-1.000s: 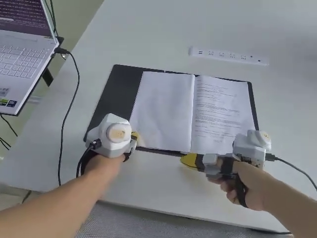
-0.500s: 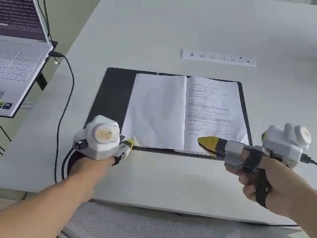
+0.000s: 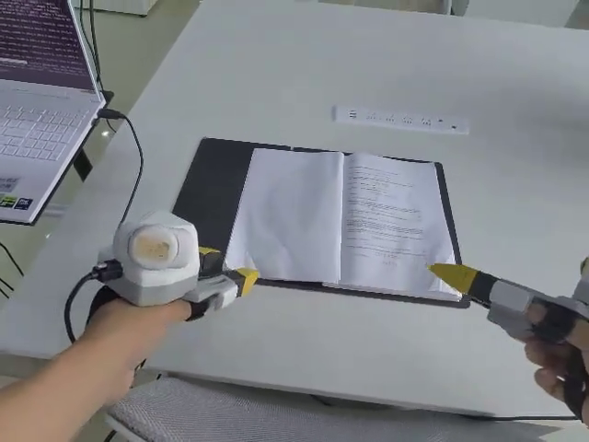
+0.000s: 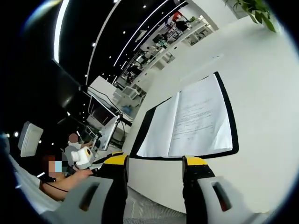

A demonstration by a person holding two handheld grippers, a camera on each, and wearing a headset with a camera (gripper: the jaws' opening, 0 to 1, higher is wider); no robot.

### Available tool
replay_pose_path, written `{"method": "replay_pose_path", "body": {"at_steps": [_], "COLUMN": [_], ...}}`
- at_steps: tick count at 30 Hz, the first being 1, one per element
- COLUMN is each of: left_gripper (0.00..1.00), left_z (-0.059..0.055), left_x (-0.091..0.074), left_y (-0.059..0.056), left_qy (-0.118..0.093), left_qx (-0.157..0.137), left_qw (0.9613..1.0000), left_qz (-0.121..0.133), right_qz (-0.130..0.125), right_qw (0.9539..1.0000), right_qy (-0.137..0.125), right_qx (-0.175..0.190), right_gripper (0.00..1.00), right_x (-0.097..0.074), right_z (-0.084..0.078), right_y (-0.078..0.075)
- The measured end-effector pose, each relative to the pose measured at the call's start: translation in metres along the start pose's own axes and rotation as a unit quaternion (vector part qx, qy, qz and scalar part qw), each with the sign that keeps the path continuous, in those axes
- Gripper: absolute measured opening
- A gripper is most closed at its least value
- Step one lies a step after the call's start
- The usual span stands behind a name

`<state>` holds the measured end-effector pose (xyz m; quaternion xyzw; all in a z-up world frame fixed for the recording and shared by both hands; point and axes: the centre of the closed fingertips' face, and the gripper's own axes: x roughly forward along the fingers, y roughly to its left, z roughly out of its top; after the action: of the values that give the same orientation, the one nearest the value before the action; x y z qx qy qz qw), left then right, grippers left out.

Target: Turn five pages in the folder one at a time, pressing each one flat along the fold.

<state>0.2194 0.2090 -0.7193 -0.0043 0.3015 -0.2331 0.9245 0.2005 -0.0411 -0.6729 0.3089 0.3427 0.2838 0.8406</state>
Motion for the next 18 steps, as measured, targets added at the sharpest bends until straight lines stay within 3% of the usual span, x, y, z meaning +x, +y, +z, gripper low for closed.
{"method": "replay_pose_path", "body": {"at_steps": [7, 13, 18], "left_gripper": [0.45, 0.51, 0.54], "left_z": [0.009, 0.01, 0.006], "left_x": [-0.025, -0.041, -0.05], "left_y": [-0.011, -0.022, -0.027], "left_qy": [-0.001, 0.009, 0.021], "left_qx": [0.0, 0.013, 0.018], "left_qw": [0.9999, 0.9996, 0.9991], "left_qz": [-0.014, -0.022, -0.031], "right_qz": [-0.044, -0.059, -0.057], "right_qw": [0.9981, 0.9964, 0.9975], "right_qy": [-0.033, -0.053, -0.033], "right_qx": [-0.028, -0.029, -0.025], "right_gripper": [0.52, 0.55, 0.59], "right_x": [-0.028, -0.039, -0.04], "right_z": [0.004, -0.002, -0.015], "right_y": [-0.008, -0.011, -0.008]}}
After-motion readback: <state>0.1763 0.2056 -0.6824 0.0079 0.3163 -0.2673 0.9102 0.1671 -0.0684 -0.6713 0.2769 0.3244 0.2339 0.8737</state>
